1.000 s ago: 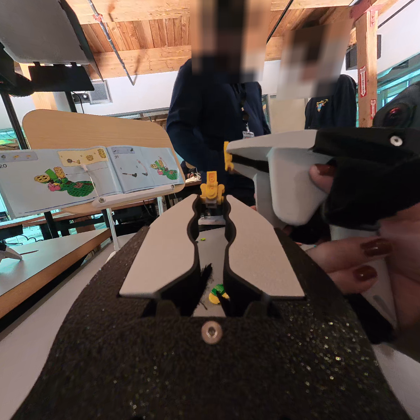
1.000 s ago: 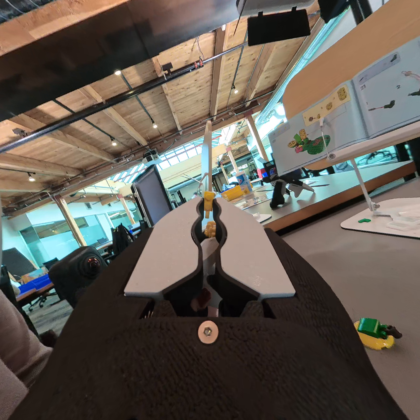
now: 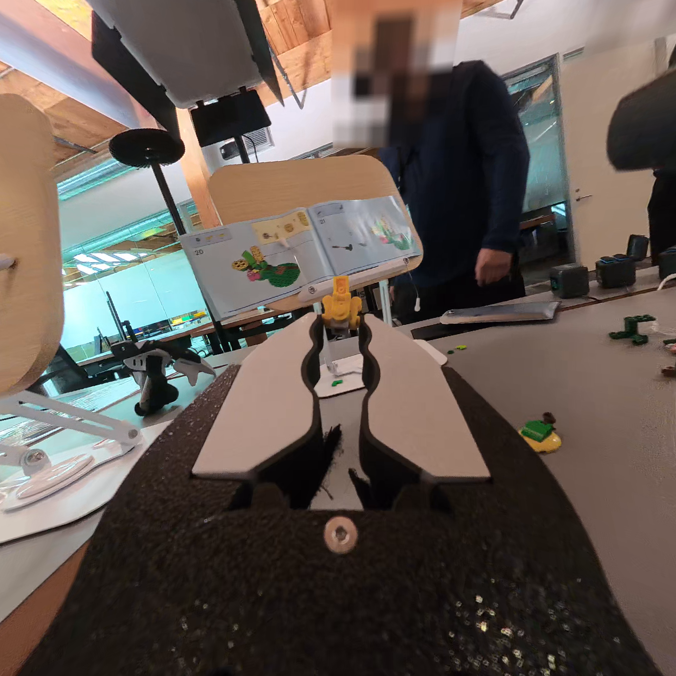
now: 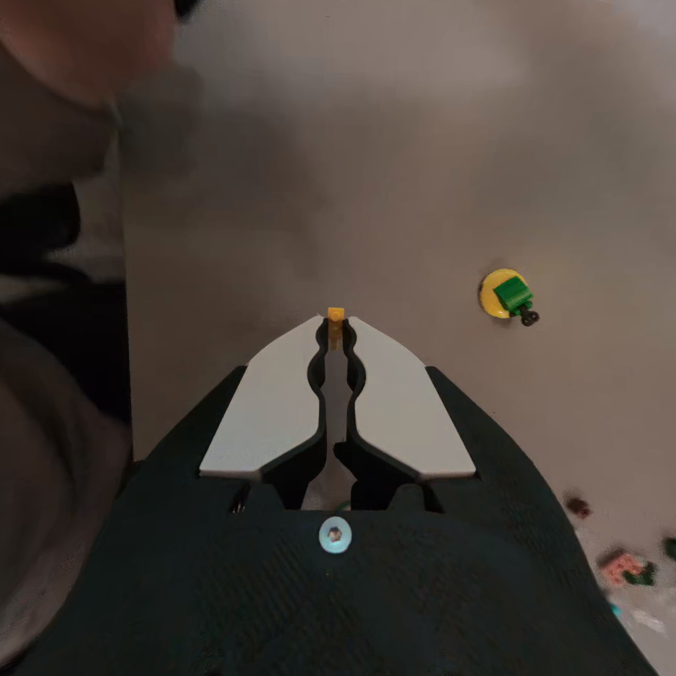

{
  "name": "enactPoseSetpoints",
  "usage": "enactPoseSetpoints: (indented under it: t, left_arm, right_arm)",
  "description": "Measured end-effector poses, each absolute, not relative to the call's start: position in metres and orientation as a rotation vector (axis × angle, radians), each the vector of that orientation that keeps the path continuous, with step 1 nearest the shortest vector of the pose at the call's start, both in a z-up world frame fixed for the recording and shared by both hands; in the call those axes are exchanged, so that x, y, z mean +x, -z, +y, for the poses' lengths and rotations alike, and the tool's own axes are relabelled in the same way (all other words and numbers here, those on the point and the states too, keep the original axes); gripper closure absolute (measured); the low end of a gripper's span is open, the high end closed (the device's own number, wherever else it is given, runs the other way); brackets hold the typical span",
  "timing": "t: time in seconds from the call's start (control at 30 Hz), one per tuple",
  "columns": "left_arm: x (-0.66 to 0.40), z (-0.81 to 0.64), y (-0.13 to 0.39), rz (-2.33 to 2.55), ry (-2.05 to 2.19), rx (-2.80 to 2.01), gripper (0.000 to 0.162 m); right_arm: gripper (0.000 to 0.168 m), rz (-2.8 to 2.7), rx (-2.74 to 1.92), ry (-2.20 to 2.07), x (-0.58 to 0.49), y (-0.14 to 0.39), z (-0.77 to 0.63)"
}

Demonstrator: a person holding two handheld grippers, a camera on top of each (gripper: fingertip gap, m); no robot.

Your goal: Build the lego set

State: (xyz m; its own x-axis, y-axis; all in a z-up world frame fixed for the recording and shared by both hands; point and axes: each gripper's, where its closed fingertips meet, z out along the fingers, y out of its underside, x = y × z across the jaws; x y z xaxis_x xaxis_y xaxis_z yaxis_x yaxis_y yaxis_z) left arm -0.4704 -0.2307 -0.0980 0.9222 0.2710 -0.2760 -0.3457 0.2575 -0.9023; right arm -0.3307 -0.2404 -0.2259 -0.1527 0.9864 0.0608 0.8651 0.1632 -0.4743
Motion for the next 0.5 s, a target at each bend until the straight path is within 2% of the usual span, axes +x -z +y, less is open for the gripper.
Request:
enactPoseSetpoints:
  t: [0.2, 0.5]
  left_arm:
    - [-0.464, -0.228, 0.1, 0.105, -0.422, -1.25, 0.144]
    - [-0.468, -0.23, 0.101, 0.099, -0.425, -1.25, 0.144]
  right_arm:
    - [0.163, -2.57, -1.539, -0.227, -0.317, 0.249, -0.254]
    - [0.16, -2.718, -1.485, -0.095, -0.308, 0.262, -0.251]
